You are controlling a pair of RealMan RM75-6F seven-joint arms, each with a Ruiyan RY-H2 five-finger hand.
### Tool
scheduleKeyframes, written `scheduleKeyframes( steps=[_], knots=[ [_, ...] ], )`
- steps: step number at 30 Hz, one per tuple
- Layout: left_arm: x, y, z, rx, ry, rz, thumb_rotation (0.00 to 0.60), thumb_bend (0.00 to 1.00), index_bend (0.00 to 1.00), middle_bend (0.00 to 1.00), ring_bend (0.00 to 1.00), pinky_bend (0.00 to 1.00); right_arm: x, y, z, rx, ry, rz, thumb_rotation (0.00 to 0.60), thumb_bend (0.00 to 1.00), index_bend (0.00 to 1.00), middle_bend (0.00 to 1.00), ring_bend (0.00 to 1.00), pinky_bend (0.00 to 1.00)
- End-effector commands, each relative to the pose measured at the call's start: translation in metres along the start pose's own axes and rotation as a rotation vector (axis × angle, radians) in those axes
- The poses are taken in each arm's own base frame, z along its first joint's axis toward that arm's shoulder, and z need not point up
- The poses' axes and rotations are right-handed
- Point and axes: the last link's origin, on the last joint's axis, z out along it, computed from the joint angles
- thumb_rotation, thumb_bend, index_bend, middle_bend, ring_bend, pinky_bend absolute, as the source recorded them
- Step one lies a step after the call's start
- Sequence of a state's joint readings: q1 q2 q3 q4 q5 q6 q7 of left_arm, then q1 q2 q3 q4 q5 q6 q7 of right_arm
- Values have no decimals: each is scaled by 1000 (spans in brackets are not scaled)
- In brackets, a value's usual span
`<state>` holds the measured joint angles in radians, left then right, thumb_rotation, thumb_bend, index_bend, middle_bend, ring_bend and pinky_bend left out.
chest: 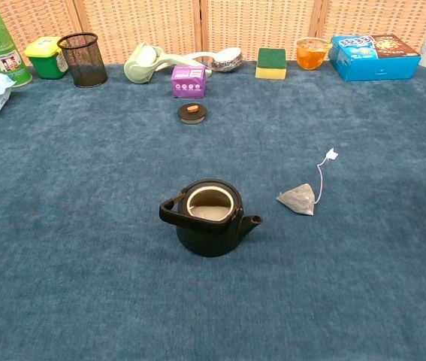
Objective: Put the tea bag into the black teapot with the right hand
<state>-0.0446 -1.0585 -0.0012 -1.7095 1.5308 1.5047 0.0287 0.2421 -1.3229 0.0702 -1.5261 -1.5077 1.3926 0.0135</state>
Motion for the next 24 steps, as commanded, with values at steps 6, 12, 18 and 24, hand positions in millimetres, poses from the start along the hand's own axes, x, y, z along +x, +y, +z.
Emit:
scheduleKeyframes(
  steps=[6, 12, 18, 24],
  knots=[
    [1, 3, 1, 1, 6, 2, 600, 450, 157, 192, 84, 144, -4, 2, 2, -5, -8, 13, 600, 206, 410, 460, 453, 429],
    [3, 4, 1, 5, 6, 2, 600, 450, 157, 193, 85, 144, 1, 6, 1, -18, 11, 15, 600, 206, 403, 458, 453, 428],
    [2, 4, 3, 10, 0, 0, 600, 450, 157, 193, 84, 144, 4, 5, 4, -13, 18, 17, 600, 204, 401, 458, 453, 427],
    [6, 8, 10, -4, 0, -15, 600, 450, 157, 193, 84, 144, 7, -6, 24, 49, -3, 16, 600, 206, 399, 459, 455, 427]
  ],
)
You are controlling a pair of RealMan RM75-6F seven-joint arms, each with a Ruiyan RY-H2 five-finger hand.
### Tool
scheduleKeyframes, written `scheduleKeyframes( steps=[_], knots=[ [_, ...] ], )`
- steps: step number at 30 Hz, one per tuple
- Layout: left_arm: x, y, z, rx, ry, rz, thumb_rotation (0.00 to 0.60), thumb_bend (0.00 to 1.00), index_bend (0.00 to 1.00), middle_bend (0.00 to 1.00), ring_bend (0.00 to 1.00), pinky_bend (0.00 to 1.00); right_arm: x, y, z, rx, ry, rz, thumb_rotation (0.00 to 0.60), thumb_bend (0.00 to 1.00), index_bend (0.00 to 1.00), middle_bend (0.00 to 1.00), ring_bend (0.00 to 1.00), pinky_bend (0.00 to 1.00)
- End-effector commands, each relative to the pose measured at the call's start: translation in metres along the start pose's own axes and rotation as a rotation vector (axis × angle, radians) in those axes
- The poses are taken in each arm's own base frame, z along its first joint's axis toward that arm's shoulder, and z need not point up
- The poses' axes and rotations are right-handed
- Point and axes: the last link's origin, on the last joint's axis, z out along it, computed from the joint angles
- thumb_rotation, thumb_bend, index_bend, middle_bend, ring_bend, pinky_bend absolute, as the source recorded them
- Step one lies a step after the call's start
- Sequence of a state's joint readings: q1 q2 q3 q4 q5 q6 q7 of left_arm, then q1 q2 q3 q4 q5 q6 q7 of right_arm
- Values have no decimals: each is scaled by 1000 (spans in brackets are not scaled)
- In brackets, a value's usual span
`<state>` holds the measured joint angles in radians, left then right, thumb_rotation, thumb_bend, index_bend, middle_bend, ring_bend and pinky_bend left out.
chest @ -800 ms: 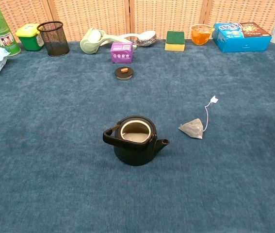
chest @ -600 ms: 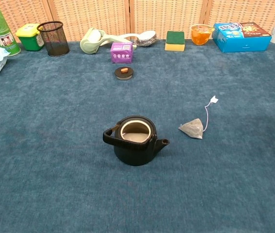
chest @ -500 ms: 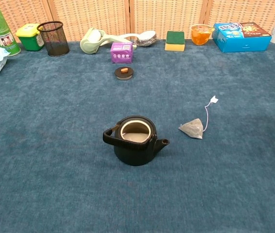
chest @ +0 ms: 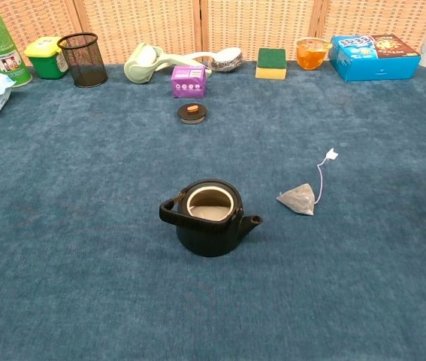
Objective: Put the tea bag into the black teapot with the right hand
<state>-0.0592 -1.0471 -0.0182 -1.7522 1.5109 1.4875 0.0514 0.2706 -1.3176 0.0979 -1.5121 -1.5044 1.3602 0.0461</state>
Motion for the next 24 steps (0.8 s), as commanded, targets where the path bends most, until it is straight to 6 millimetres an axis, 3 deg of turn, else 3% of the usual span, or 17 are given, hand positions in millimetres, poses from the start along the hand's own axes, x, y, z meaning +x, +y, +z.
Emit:
scheduleKeyframes(
  steps=[1, 4, 7, 9, 11, 15, 24],
  knots=[
    [3, 1, 5, -9, -5, -6, 600, 450, 157, 193, 84, 144, 4, -9, 17, 50, -9, 5, 600, 206, 398, 461, 460, 428],
    [8, 2, 13, -16, 2, 6, 600, 451, 157, 193, 85, 144, 5, -19, 41, 99, -36, 23, 600, 206, 374, 475, 542, 482],
    [13, 5, 19, -27, 6, 17, 600, 450, 157, 192, 85, 144, 5, -31, 66, 147, -74, 38, 600, 206, 346, 566, 700, 624],
    [15, 7, 23, -34, 3, 30, 600, 450, 157, 192, 84, 144, 3, -39, 82, 172, -101, 45, 600, 207, 339, 721, 877, 803],
    [17, 9, 25, -39, 3, 37, 600, 450, 157, 192, 85, 144, 2, -45, 92, 190, -119, 52, 600, 209, 341, 843, 982, 948],
    [20, 13, 32, -44, 4, 59, 600, 450, 158, 193, 85, 144, -5, -60, 121, 230, -171, 49, 600, 256, 396, 981, 1000, 1000],
    [21, 19, 46, -54, -19, 84, 600, 449, 158, 193, 84, 144, -22, -76, 158, 256, -228, 20, 600, 332, 483, 1000, 1000, 1000]
  ],
)
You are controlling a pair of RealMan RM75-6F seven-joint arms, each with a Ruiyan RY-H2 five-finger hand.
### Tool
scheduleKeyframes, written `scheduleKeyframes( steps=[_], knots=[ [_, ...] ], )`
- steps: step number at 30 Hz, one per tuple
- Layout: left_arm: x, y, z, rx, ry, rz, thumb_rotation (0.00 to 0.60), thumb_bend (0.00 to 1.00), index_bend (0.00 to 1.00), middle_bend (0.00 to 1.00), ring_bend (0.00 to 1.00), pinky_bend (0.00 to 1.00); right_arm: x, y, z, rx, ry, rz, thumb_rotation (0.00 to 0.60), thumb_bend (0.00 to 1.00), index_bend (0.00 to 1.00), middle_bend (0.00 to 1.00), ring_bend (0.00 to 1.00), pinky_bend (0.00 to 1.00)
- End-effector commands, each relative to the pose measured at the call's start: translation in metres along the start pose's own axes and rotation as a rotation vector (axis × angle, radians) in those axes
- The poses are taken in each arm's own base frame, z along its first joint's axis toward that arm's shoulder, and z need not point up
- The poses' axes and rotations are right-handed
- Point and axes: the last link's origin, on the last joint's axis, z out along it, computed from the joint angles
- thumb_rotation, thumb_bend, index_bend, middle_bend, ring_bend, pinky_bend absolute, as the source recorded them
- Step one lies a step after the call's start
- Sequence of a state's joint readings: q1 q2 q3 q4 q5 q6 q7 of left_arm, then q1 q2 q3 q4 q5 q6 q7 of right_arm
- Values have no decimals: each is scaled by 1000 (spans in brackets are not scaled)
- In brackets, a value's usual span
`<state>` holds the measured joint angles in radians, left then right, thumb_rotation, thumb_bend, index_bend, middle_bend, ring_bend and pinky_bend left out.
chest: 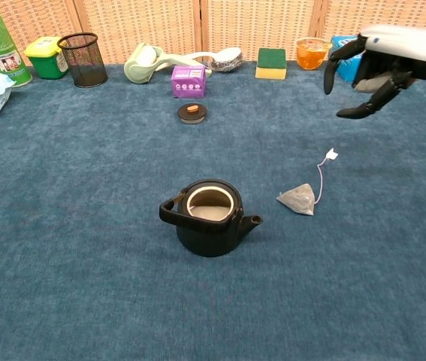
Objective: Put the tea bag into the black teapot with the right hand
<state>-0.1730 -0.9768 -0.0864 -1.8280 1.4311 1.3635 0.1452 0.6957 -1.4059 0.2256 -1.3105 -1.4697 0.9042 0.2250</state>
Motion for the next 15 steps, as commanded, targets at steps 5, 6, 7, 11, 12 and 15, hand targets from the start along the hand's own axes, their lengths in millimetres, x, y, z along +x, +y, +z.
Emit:
scheduleKeyframes(
  steps=[5, 6, 7, 11, 12, 15],
  knots=[
    [2, 3, 6, -6, -5, 11, 600, 450, 157, 193, 84, 144, -14, 2, 21, -6, -48, -26, 600, 333, 513, 1000, 1000, 1000],
    [2, 3, 6, -6, -6, 12, 600, 450, 157, 193, 84, 144, -16, 2, 22, -6, -51, -31, 600, 333, 516, 1000, 1000, 1000],
    [3, 3, 7, -6, -6, 12, 600, 450, 158, 193, 84, 144, -18, 3, 24, -8, -57, -41, 600, 333, 518, 1000, 1000, 1000],
    [2, 4, 8, -9, -9, 11, 600, 450, 158, 193, 84, 144, -23, 5, 28, -13, -64, -60, 600, 332, 525, 1000, 1000, 1000],
    [1, 5, 8, -10, -12, 11, 600, 450, 158, 193, 84, 144, -26, 6, 30, -16, -71, -71, 600, 332, 527, 1000, 1000, 1000],
    [1, 5, 8, -9, -16, 9, 600, 451, 157, 193, 84, 144, -31, 7, 34, -22, -84, -86, 600, 344, 532, 1000, 1000, 1000]
  ],
)
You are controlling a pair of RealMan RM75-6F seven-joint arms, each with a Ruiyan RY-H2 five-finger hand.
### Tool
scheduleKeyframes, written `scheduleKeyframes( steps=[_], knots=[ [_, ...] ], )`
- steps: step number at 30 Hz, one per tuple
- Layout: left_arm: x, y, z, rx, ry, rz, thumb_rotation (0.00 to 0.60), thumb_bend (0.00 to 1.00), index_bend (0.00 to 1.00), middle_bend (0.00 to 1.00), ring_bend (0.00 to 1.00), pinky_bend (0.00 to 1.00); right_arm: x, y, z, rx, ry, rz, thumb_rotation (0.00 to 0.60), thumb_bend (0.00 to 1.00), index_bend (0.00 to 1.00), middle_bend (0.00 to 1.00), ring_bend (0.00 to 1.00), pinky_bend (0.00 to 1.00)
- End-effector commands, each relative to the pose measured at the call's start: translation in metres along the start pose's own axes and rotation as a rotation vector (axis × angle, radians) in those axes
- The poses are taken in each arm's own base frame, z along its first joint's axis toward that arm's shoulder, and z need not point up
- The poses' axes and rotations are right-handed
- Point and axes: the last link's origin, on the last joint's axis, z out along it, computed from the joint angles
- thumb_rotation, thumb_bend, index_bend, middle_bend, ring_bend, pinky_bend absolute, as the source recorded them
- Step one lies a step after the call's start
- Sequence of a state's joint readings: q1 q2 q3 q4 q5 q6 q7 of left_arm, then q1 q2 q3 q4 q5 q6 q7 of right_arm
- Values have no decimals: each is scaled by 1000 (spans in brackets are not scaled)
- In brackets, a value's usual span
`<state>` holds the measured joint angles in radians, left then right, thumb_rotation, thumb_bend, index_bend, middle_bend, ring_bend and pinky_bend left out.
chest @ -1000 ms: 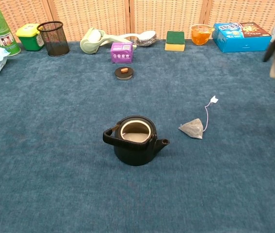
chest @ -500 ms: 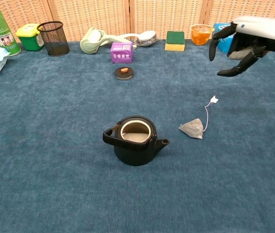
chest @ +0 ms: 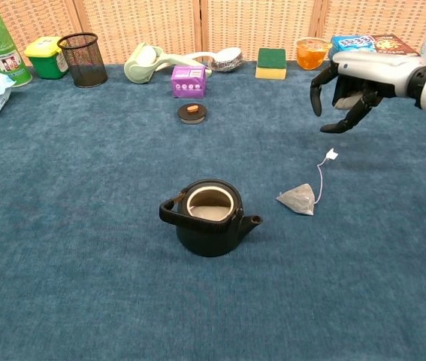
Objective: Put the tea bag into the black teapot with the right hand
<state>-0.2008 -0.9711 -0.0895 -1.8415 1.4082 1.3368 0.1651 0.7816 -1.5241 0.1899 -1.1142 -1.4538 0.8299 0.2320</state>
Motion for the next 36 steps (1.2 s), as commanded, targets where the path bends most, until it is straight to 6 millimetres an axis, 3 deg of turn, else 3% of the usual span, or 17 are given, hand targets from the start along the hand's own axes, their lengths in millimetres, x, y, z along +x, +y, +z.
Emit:
scheduleKeyframes(
  steps=[1, 12, 36],
  knots=[
    [0, 0, 0, 0, -1, -1, 600, 450, 157, 193, 84, 144, -7, 0, 5, -5, -22, -19, 600, 352, 533, 1000, 1000, 1000],
    [-4, -3, 2, 5, -14, -3, 600, 450, 157, 193, 84, 144, -21, 8, 14, -42, -88, -84, 600, 445, 520, 1000, 1000, 1000],
    [-10, -6, 4, 7, -29, -9, 600, 450, 157, 193, 84, 145, -32, 17, 21, -82, -129, -144, 600, 451, 500, 1000, 1000, 1000]
  ],
)
